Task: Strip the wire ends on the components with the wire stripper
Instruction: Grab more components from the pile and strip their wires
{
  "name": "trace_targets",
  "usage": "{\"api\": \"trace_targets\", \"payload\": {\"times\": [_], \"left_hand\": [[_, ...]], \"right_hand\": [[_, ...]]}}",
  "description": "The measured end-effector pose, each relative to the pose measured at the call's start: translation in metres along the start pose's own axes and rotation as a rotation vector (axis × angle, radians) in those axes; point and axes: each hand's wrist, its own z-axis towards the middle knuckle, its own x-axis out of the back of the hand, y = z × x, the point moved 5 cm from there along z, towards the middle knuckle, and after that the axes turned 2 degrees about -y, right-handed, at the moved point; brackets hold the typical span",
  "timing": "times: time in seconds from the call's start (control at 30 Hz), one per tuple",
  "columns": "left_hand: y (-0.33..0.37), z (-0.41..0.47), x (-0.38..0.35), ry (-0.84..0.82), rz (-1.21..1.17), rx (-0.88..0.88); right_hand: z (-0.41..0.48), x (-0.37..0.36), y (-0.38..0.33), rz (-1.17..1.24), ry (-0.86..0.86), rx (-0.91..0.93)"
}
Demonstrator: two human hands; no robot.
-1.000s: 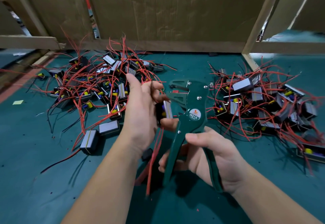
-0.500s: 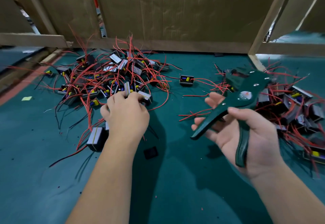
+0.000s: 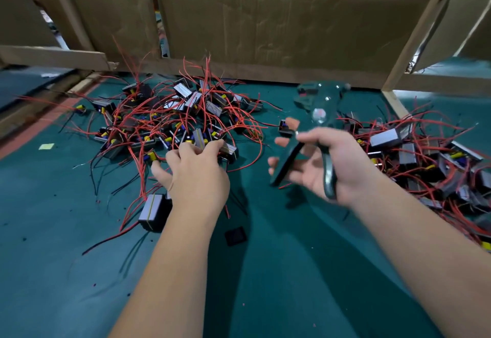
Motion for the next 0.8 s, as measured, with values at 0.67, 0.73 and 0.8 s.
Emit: {"api": "trace_targets", "payload": {"times": [0.67, 0.73, 0.8], "left_hand": [[0.013, -0.004, 0.022, 0.257, -0.209, -0.200], [0.016, -0.010, 0.036, 0.386, -0.569, -0.282], [0.020, -0.012, 0.042, 0.315, -0.994, -0.315]], "right_hand": [[0.032, 0.022, -0.027, -0.026, 0.197, 0.147], [0.008, 0.009, -0.025, -0.049, 0.014, 0.186], [-0.018, 0.002, -0.022, -0.017, -0.166, 0.239]]}}
